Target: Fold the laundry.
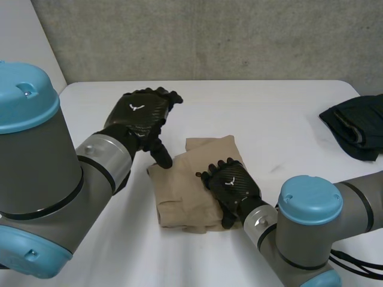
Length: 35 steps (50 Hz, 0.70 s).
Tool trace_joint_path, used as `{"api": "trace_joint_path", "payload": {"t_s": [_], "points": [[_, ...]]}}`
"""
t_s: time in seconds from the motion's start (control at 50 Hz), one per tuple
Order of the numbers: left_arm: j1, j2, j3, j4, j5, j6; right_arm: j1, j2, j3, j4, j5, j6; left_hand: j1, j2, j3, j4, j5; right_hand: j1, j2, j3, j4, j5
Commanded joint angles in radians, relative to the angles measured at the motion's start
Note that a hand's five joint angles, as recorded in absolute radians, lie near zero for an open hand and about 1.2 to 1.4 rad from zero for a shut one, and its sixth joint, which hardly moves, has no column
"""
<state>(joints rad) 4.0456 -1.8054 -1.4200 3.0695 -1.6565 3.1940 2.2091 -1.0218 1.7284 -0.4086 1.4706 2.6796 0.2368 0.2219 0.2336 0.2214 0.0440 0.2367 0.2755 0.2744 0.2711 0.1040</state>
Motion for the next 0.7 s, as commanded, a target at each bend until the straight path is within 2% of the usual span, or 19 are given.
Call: {"api": "trace_joint_path", "payload": {"t_s": [0.02, 0.04, 0.12, 0.44, 0.7], "points": [[-0.010, 0.000, 0.001, -0.006, 0.162, 0.003, 0.000, 0.028, -0.033, 0.004, -0.001, -0.024, -0.041, -0.026, -0.038, -0.026, -0.023, 0.145, 0.106, 0.107, 0.110, 0.103], [-0.010, 0.000, 0.001, -0.008, 0.197, 0.003, 0.000, 0.032, -0.038, 0.005, -0.001, -0.032, -0.041, -0.026, -0.038, -0.026, -0.023, 0.148, 0.109, 0.110, 0.113, 0.106], [-0.005, -0.002, 0.004, -0.008, 0.250, 0.001, 0.001, 0.032, -0.043, 0.005, -0.004, -0.040, -0.041, -0.026, -0.038, -0.026, -0.023, 0.148, 0.109, 0.110, 0.113, 0.106], [0.013, -0.002, 0.018, -0.008, 0.250, 0.001, -0.009, -0.047, -0.003, 0.076, 0.002, -0.030, -0.035, -0.020, -0.032, -0.020, -0.017, 0.004, -0.035, -0.034, -0.030, -0.038], [0.013, -0.002, 0.018, -0.008, 0.248, 0.000, -0.002, -0.043, 0.033, 0.067, 0.002, -0.030, -0.035, -0.020, -0.032, -0.020, -0.017, -0.062, -0.101, -0.100, -0.097, -0.104]]}}
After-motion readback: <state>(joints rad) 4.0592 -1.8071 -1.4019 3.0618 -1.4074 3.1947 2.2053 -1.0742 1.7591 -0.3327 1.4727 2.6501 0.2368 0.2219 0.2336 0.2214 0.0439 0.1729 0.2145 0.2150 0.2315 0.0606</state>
